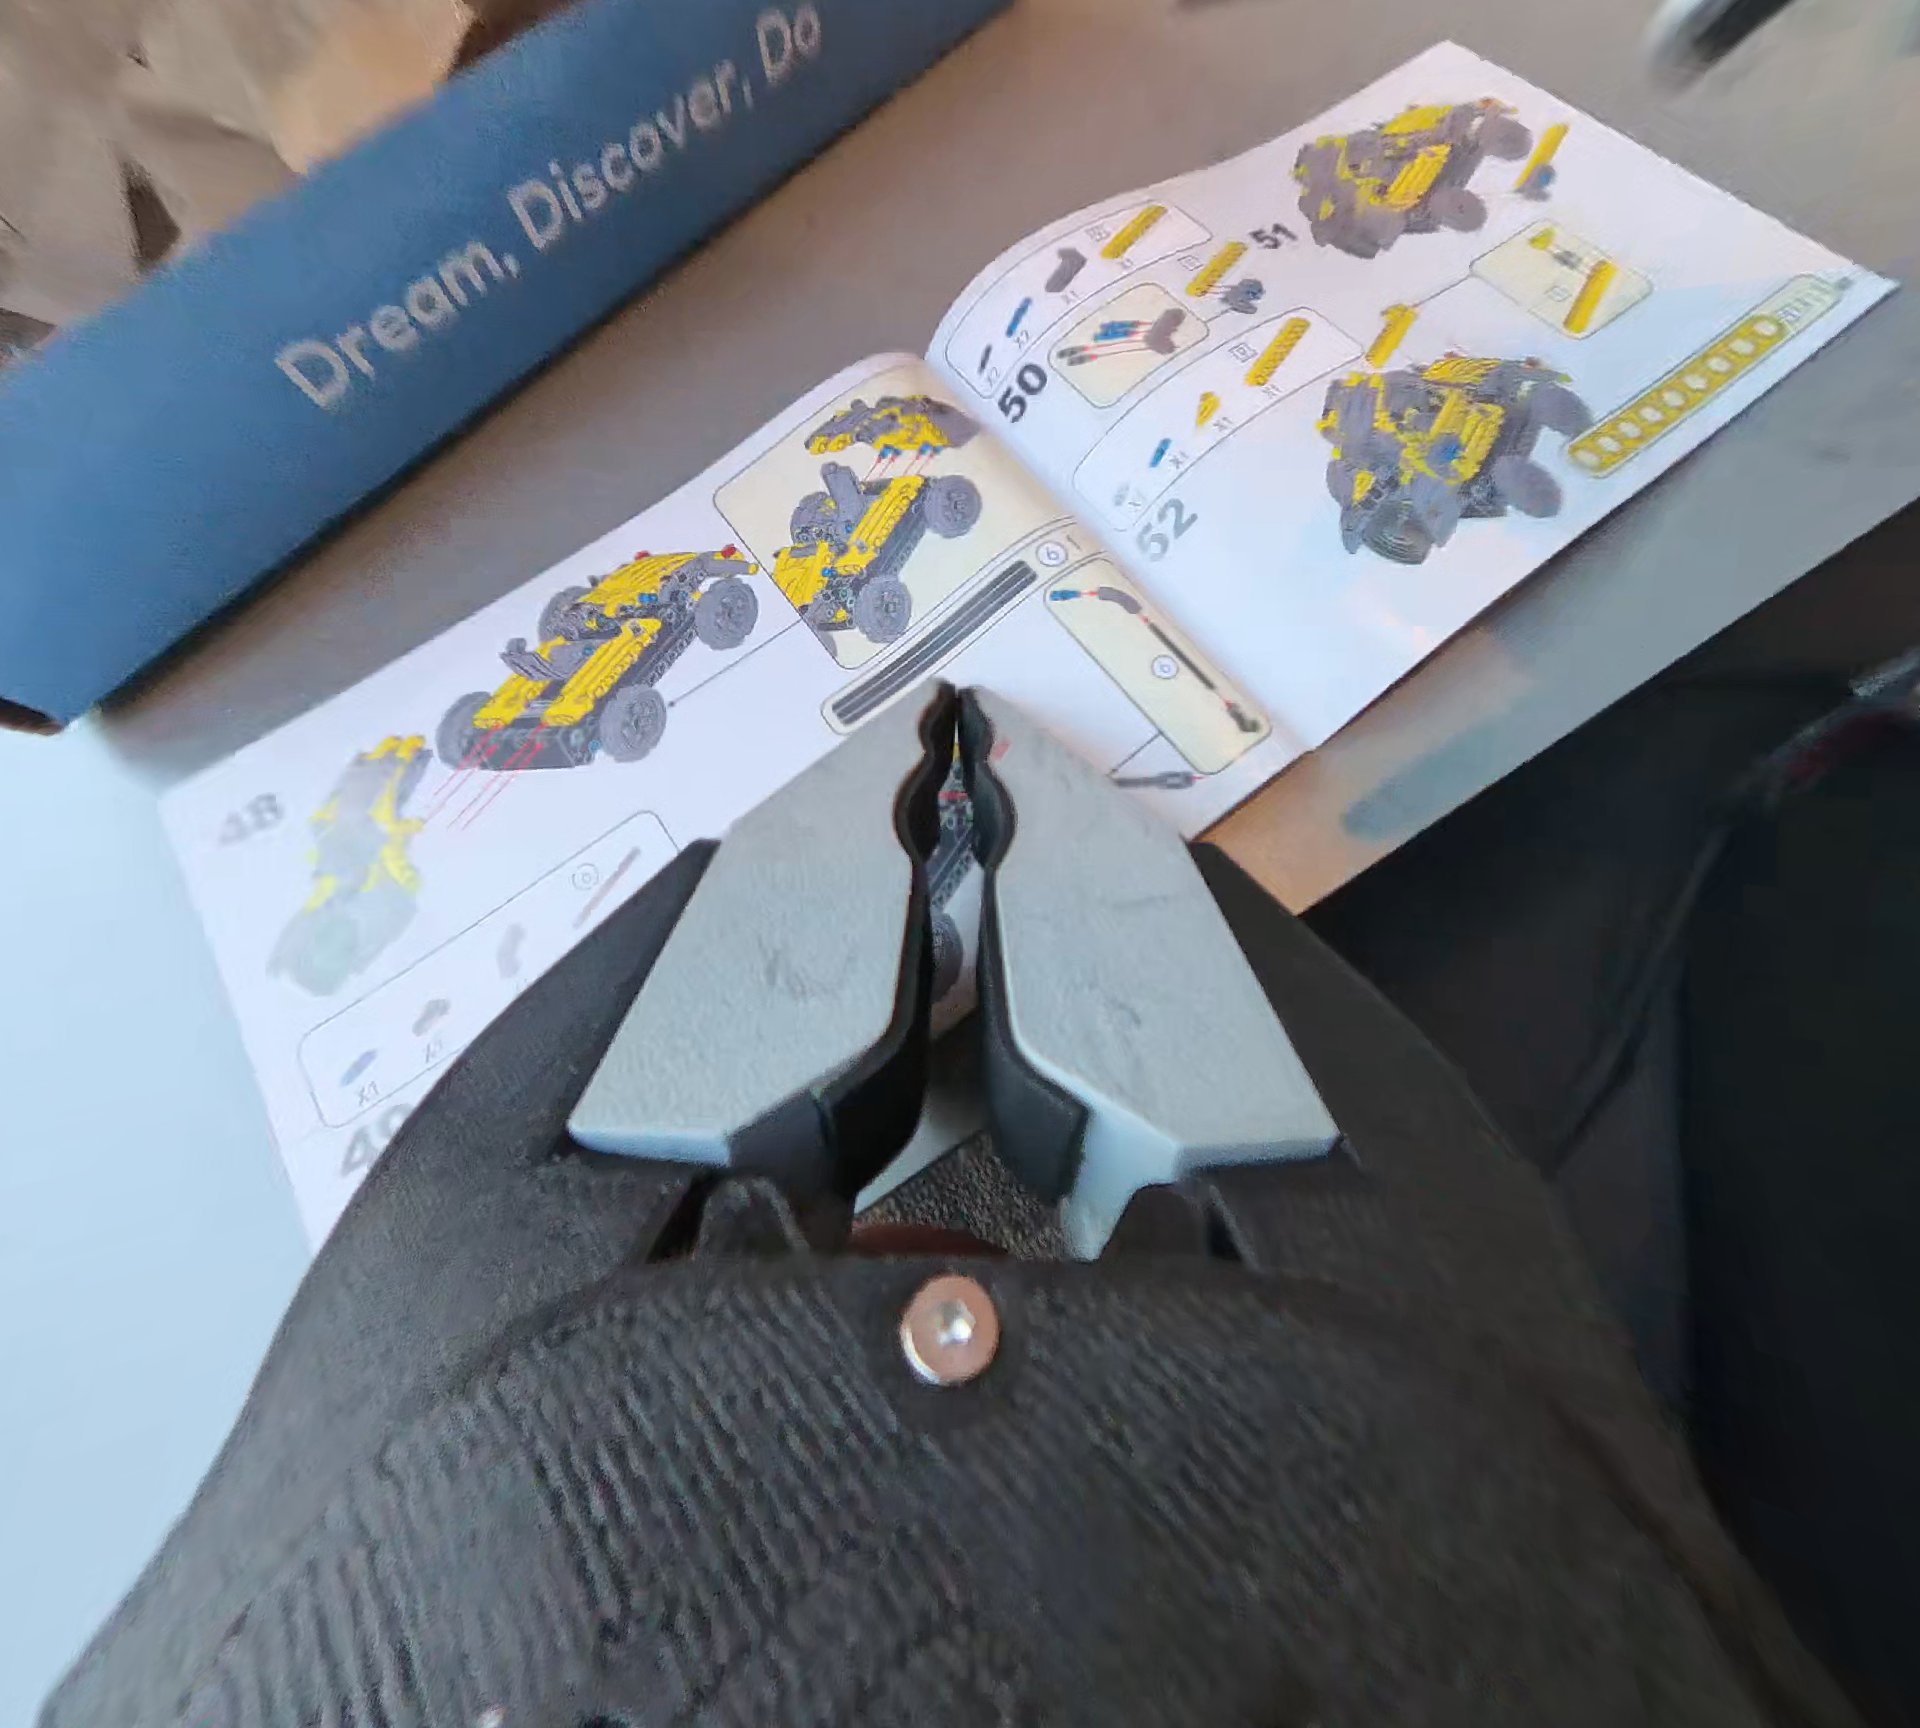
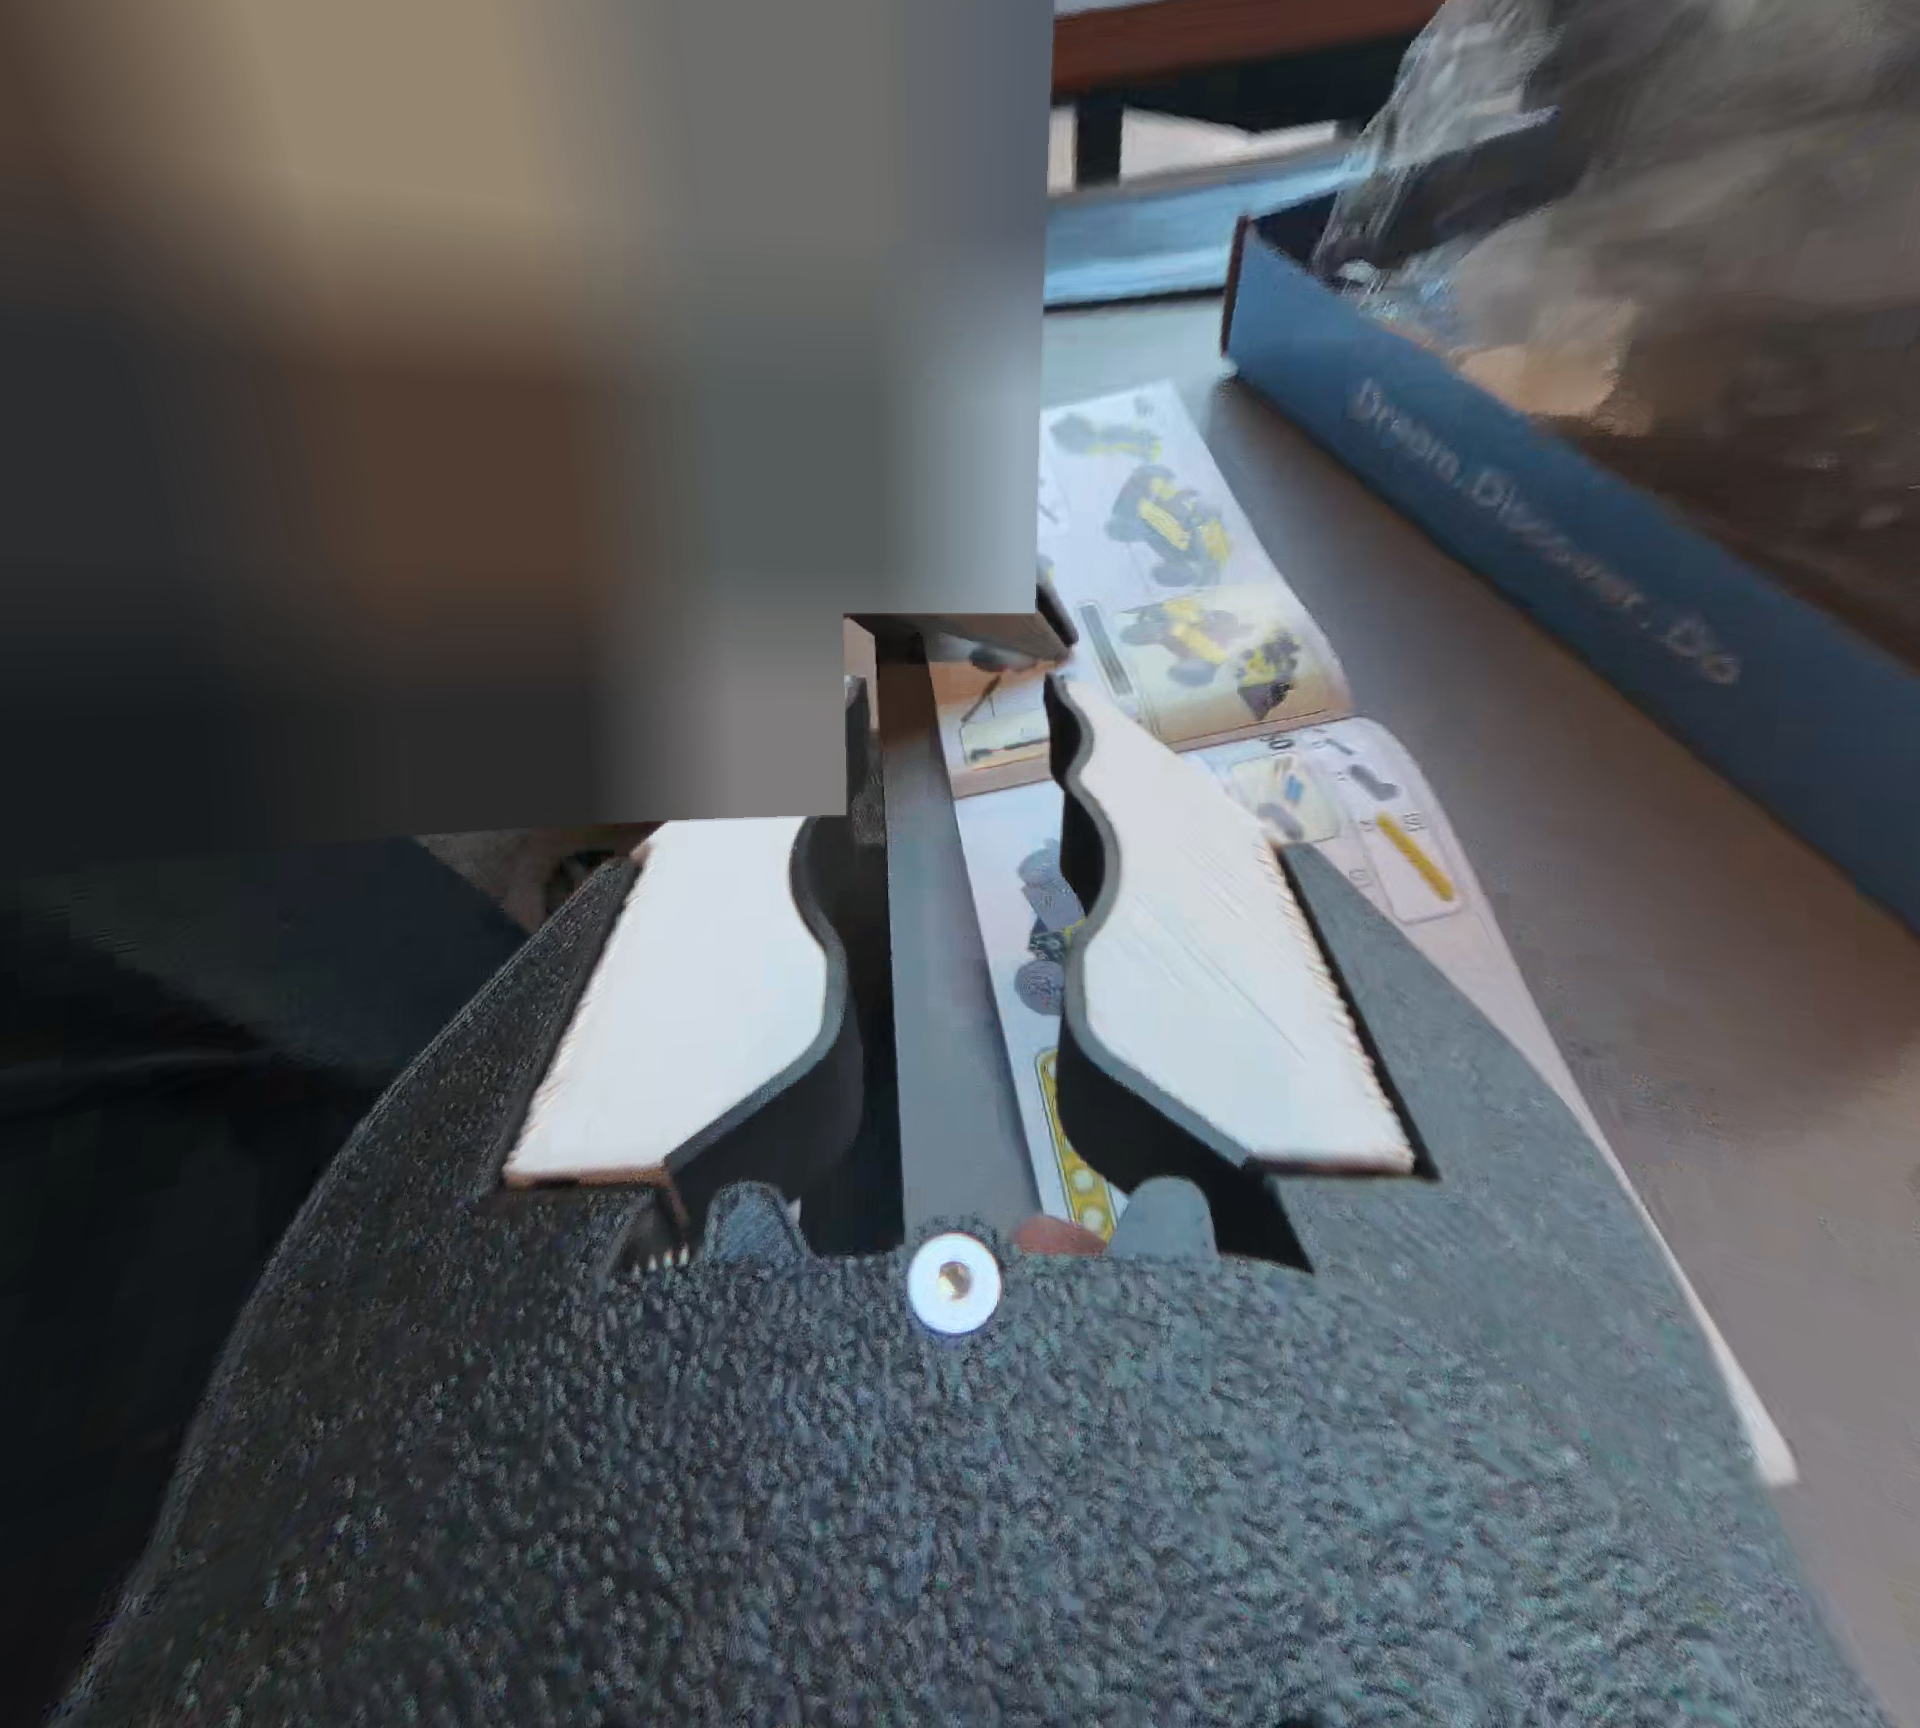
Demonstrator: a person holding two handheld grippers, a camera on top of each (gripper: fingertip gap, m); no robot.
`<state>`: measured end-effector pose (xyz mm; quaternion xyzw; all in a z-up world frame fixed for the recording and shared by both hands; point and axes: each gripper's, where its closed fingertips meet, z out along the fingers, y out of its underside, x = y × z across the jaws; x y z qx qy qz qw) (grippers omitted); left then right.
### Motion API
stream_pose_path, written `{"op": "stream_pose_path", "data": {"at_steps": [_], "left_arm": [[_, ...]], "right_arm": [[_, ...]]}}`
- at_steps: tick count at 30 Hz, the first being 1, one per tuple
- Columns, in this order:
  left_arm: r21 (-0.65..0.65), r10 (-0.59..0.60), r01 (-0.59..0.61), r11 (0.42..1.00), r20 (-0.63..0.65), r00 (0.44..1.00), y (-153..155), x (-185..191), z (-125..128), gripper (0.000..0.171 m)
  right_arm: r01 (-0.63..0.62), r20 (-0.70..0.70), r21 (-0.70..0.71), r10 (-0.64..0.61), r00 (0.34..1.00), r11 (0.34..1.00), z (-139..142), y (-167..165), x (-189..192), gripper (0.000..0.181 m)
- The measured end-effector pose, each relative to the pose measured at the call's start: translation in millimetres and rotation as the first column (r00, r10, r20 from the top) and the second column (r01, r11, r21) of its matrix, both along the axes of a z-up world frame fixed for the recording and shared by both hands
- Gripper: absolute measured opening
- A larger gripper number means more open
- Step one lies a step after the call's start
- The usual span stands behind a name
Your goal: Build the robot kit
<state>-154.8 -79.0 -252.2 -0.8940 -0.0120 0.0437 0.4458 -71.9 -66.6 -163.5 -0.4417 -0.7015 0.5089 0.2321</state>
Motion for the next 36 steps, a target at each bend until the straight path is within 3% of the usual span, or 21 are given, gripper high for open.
{"op": "stream_pose_path", "data": {"at_steps": [5, 8, 18, 26, 32, 36], "left_arm": [[0.080, 0.033, -0.035, 0.996, 0.024, 0.999, -1, 12, 4, 0.000], [0.135, 0.044, -0.044, 0.990, 0.006, 0.999, -5, 21, 7, 0.000], [0.229, 0.017, -0.042, 0.972, 0.111, 0.994, -29, 39, 1, 0.000], [0.242, 0.020, -0.050, 0.969, 0.123, 0.992, -42, 39, -2, 0.000], [0.370, -0.024, -0.021, 0.929, 0.115, 0.993, -45, 40, 23, 0.000], [0.352, -0.044, -0.012, 0.936, 0.149, 0.988, -45, 41, 18, 0.000]], "right_arm": [[0.020, 0.161, 0.260, -0.064, 0.985, 0.965, -65, -2, -42, 0.010], [-0.045, 0.251, 0.397, -0.061, 0.966, 0.917, -92, 8, -38, 0.000], [-0.004, 0.260, 0.267, -0.068, 0.963, 0.964, -95, 36, -11, 0.000], [-0.006, 0.251, 0.273, -0.065, 0.966, 0.962, -95, 38, -11, 0.000], [0.014, 0.195, 0.351, -0.088, 0.977, 0.936, -95, 40, -12, 0.000], [0.022, 0.171, 0.377, -0.093, 0.981, 0.926, -94, 40, -12, 0.000]]}}
